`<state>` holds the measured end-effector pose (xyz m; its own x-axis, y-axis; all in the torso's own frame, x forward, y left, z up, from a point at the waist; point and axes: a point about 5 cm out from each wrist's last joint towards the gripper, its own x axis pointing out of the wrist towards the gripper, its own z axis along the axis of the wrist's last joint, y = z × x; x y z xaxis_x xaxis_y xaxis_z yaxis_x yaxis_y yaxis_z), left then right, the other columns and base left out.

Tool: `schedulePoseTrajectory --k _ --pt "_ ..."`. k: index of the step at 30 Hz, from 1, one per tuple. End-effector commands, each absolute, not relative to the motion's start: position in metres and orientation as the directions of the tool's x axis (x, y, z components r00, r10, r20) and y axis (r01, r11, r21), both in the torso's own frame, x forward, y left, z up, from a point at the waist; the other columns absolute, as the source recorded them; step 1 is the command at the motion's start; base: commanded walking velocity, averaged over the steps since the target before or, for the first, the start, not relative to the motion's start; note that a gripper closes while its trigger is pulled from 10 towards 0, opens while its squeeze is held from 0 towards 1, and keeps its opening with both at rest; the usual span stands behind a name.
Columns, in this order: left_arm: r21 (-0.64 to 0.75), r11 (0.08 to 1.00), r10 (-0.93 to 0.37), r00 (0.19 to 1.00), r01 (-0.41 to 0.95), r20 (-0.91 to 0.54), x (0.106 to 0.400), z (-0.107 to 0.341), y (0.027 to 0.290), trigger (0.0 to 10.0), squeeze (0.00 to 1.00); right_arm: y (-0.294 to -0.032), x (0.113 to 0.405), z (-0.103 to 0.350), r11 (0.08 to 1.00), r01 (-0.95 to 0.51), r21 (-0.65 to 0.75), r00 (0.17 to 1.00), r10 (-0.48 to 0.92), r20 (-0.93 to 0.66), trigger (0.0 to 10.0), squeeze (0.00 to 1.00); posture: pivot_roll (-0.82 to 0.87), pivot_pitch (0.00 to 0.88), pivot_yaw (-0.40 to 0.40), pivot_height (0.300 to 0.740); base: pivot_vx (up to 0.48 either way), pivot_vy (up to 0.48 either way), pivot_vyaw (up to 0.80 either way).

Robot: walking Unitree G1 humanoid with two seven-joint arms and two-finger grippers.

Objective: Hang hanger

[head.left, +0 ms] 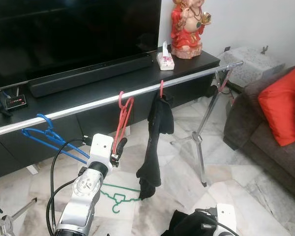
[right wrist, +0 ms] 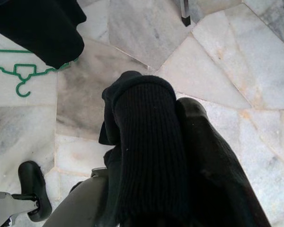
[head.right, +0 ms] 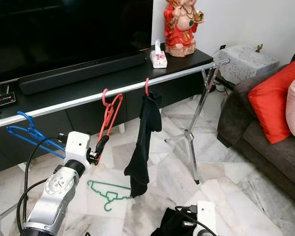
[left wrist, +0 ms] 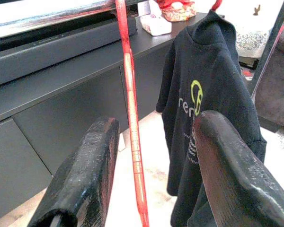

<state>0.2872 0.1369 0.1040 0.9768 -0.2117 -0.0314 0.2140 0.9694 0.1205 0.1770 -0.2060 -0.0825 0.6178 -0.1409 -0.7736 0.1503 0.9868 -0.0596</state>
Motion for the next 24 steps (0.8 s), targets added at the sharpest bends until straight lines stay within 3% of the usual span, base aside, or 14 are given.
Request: schedulePoseTrajectory --k 1,24 --pt "0.131 0.967 -0.213 0.976 0.217 -0.045 0.2874 0.1035 0.1359 10.0 0.00 -0.2083 0.1782 -0.0813 0.987 0.146 -0.066 0.625 -0.144 -0.767 10.0 0.00 -0.07 0.018 -0.048 0.740 0.240 0.000 0.00" --pt "0.136 0.968 -0.207 0.978 0.211 -0.041 0.2870 0.1050 0.1400 10.0 0.00 -0.2066 0.1797 -0.0809 0.988 0.145 -0.058 0.629 -0.138 -0.765 10.0 0.00 -0.06 0.026 -0.046 0.740 0.264 0.000 0.00"
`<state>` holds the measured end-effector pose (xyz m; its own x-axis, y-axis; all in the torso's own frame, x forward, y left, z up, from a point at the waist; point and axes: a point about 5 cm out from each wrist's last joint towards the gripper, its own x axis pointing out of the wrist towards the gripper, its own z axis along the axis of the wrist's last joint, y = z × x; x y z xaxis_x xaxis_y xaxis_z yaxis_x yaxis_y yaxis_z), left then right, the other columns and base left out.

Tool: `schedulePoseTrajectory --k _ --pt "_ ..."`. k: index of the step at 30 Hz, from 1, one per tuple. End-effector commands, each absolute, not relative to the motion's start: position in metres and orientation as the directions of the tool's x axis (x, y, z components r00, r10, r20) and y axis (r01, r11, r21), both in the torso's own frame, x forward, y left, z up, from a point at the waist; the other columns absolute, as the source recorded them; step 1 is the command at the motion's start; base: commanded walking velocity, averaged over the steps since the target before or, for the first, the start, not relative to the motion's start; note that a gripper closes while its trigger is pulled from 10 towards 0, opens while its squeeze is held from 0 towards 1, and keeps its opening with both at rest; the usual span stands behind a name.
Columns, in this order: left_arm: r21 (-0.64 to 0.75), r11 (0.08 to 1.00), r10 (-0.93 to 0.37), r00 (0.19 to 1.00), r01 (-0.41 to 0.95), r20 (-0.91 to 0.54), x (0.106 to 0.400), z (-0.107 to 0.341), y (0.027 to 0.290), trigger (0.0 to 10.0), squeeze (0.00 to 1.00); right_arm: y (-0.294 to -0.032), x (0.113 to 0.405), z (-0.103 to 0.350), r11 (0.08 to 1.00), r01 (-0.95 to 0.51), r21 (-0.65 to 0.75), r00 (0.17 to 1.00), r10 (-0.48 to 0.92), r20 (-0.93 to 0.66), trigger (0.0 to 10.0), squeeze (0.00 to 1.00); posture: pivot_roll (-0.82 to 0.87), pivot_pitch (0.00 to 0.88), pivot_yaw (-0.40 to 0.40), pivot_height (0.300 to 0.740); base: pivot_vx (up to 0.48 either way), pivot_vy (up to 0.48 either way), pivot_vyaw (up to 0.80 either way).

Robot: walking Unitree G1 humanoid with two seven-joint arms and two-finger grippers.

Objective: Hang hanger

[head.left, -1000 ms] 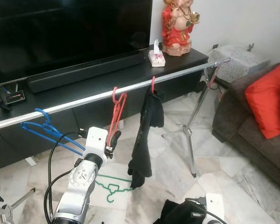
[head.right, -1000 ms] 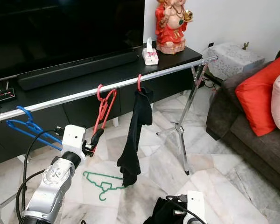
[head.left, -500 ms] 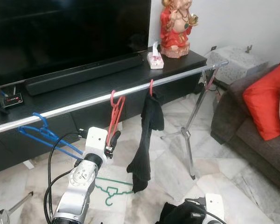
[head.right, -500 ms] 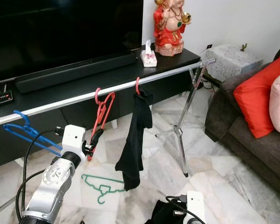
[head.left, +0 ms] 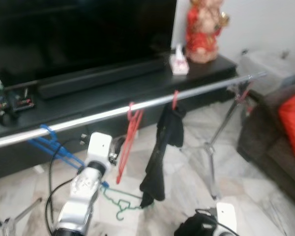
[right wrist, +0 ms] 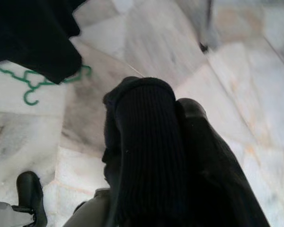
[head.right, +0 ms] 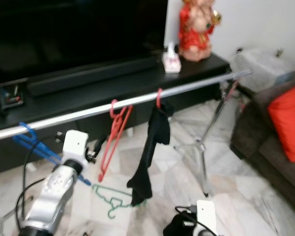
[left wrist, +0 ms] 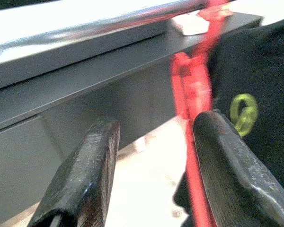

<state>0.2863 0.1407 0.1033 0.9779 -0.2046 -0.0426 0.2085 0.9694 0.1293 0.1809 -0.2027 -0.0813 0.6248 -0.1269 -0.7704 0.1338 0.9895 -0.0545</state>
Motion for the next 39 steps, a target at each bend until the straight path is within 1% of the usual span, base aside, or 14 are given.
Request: schedulePoseTrajectory --k 1,11,21,24,31,33,39 --pt "0.136 0.968 -0.207 0.978 0.211 -0.041 0.287 0.105 0.140 10.0 0.00 -0.207 0.180 -0.081 0.988 0.145 -0.058 0.629 -0.138 -0.765 10.0 0.00 -0.06 0.026 -0.046 0.740 0.274 0.000 0.00" --pt "0.149 0.960 -0.231 0.971 0.238 -0.061 0.285 0.102 0.139 10.0 0.00 -0.207 0.180 -0.081 0.988 0.144 -0.056 0.629 -0.135 -0.766 10.0 0.00 -0.06 0.027 -0.046 0.740 0.266 0.000 0.00" --pt "0.186 0.929 -0.300 0.946 0.320 -0.126 0.286 0.096 0.131 10.0 0.00 -0.207 0.180 -0.081 0.988 0.145 -0.056 0.628 -0.136 -0.766 10.0 0.00 -0.06 0.030 -0.046 0.740 0.000 0.000 0.00" --pt "0.219 0.911 -0.318 0.934 0.349 -0.164 0.289 0.091 0.128 10.0 0.00 -0.206 0.181 -0.081 0.988 0.144 -0.055 0.629 -0.134 -0.766 10.0 0.00 -0.06 0.029 -0.047 0.740 0.000 0.000 0.00" --pt "0.252 0.913 -0.287 0.943 0.323 -0.167 0.296 0.094 0.132 10.0 0.00 -0.206 0.181 -0.080 0.988 0.147 -0.054 0.630 -0.136 -0.765 10.0 0.00 -0.06 0.024 -0.043 0.740 0.000 0.000 0.00" --pt "0.276 0.915 -0.261 0.953 0.296 -0.155 0.298 0.098 0.136 10.0 0.00 -0.206 0.181 -0.080 0.988 0.147 -0.054 0.630 -0.135 -0.765 10.0 0.00 -0.06 0.017 -0.043 0.740 0.000 0.000 0.00" --pt "0.277 0.919 -0.253 0.958 0.281 -0.131 0.299 0.105 0.138 10.0 0.00 -0.206 0.181 -0.080 0.988 0.143 -0.054 0.629 -0.133 -0.766 10.0 0.00 -0.06 0.010 -0.044 0.740 0.000 0.000 0.00"
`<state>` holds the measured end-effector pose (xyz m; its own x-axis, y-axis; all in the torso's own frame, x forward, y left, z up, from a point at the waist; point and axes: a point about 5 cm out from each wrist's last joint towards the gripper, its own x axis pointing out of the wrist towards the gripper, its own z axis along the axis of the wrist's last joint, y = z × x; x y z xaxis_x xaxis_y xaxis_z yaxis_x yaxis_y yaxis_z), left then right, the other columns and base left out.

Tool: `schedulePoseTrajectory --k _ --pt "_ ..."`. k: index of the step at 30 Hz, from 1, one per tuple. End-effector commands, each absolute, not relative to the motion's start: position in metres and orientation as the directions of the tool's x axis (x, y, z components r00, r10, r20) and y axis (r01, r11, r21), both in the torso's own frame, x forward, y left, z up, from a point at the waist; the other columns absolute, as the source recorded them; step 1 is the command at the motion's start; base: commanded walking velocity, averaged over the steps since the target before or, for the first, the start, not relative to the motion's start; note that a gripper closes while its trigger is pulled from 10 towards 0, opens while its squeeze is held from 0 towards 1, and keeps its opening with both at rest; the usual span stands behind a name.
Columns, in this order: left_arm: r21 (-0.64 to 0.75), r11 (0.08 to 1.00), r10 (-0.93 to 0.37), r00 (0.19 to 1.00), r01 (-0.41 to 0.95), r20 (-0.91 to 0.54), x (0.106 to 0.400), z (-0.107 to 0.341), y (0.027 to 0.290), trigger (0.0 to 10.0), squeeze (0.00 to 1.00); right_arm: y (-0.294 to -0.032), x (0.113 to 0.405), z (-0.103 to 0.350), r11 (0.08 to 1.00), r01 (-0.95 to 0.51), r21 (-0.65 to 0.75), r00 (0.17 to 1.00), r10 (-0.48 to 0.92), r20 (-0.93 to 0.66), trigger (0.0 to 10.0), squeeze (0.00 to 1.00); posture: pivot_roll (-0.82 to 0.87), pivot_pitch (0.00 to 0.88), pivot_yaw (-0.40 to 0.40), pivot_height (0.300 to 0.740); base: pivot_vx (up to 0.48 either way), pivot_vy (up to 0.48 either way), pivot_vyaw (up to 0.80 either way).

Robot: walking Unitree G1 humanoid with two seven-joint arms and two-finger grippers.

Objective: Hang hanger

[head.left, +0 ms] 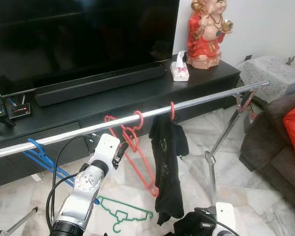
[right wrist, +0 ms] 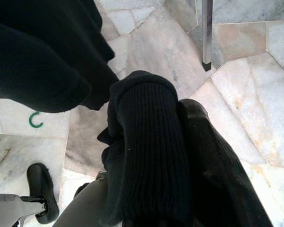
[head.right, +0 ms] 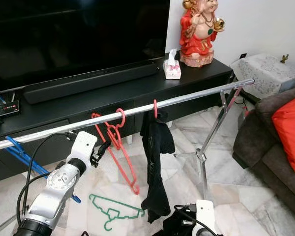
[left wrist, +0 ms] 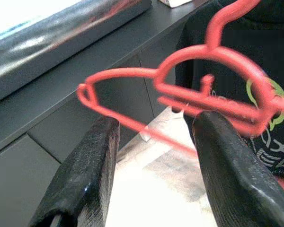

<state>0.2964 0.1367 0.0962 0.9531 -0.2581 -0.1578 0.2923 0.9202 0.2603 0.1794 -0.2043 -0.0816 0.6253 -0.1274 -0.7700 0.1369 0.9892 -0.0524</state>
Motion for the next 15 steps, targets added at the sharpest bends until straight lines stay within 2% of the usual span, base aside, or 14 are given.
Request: schedulePoseTrajectory --k 1,5,15 --pt "0.281 0.918 -0.254 0.959 0.280 -0.124 0.299 0.107 0.138 10.0 0.00 -0.206 0.181 -0.080 0.988 0.142 -0.054 0.629 -0.132 -0.766 10.0 0.00 -0.06 0.010 -0.044 0.740 0.000 0.000 0.00" --pt "0.289 0.915 -0.264 0.960 0.280 -0.095 0.300 0.117 0.135 10.0 0.00 -0.206 0.181 -0.081 0.988 0.141 -0.054 0.629 -0.132 -0.766 10.0 0.00 -0.06 0.001 -0.042 0.740 0.000 0.000 0.00" --pt "0.211 0.889 -0.390 0.913 0.407 -0.120 0.300 0.123 0.116 10.0 0.00 -0.206 0.181 -0.081 0.988 0.144 -0.052 0.628 -0.132 -0.767 10.0 0.00 -0.06 0.000 -0.043 0.740 0.000 0.000 0.00"
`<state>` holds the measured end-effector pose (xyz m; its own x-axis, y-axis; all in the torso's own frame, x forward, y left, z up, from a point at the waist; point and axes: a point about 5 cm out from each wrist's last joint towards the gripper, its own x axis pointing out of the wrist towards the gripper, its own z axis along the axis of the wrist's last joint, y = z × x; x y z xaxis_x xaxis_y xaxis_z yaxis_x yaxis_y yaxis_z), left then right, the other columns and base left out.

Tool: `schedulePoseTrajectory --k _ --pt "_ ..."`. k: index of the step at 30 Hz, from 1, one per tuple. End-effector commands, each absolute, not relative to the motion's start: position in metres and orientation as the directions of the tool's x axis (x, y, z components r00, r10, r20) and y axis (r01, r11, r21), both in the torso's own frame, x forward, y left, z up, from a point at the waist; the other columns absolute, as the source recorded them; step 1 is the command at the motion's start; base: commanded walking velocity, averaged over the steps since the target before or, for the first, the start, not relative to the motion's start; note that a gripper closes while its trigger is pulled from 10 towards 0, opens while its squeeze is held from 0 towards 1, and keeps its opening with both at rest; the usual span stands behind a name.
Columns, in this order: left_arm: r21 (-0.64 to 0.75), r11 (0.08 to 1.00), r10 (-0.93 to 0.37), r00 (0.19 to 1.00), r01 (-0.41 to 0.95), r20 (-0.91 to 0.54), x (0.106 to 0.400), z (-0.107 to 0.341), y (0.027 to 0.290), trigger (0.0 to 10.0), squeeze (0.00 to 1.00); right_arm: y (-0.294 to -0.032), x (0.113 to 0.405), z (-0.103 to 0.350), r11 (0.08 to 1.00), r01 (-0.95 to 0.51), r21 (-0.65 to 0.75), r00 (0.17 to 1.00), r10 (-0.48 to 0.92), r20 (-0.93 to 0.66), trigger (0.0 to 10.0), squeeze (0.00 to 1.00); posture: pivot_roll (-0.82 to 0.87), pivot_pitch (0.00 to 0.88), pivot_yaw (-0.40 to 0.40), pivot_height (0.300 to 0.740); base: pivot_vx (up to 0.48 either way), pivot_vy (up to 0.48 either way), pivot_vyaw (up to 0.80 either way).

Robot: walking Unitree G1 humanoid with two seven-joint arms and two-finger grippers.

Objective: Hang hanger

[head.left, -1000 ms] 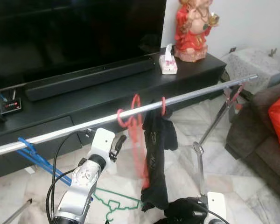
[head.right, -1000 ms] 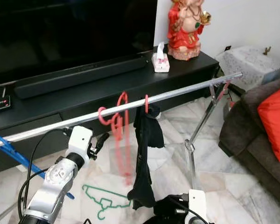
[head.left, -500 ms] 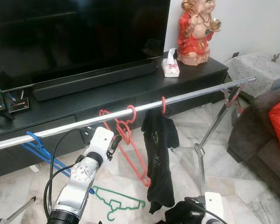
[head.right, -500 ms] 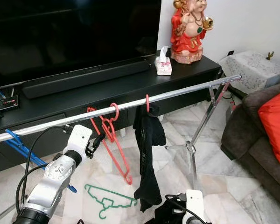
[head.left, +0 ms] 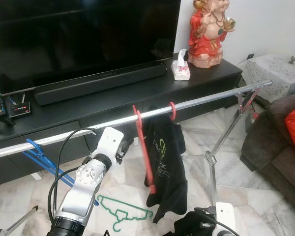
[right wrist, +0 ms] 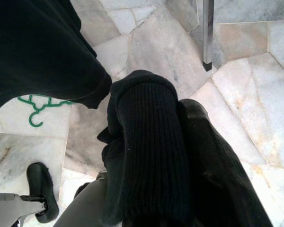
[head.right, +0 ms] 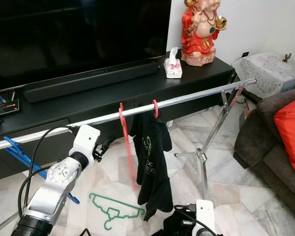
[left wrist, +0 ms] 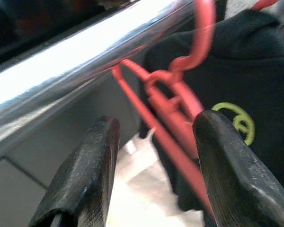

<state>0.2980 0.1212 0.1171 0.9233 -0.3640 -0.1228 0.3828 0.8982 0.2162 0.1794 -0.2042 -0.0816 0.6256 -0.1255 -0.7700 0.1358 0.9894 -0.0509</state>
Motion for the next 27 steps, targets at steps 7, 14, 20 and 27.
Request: schedulePoseTrajectory --k 7,14,20,27 --pt "0.188 0.884 -0.408 0.903 0.428 -0.134 0.299 0.122 0.113 10.0 0.00 -0.207 0.181 -0.080 0.988 0.146 -0.052 0.628 -0.133 -0.767 10.0 0.00 -0.06 0.010 -0.046 0.740 0.000 0.000 0.00" --pt "0.222 0.858 -0.415 0.879 0.464 -0.234 0.308 0.104 0.115 10.0 0.00 -0.207 0.182 -0.080 0.988 0.148 -0.050 0.629 -0.133 -0.766 10.0 0.00 -0.06 0.020 -0.053 0.740 0.000 0.000 0.00" --pt "0.242 0.845 -0.413 0.869 0.477 -0.273 0.320 0.099 0.117 10.0 0.00 -0.206 0.182 -0.080 0.987 0.154 -0.046 0.630 -0.133 -0.765 10.0 0.00 -0.07 0.021 -0.053 0.740 0.000 0.000 0.00" --pt "0.280 0.861 -0.367 0.900 0.425 -0.238 0.331 0.107 0.118 10.0 0.00 -0.207 0.183 -0.080 0.987 0.152 -0.045 0.629 -0.132 -0.766 10.0 0.00 -0.06 0.027 -0.063 0.740 0.000 0.000 0.00"
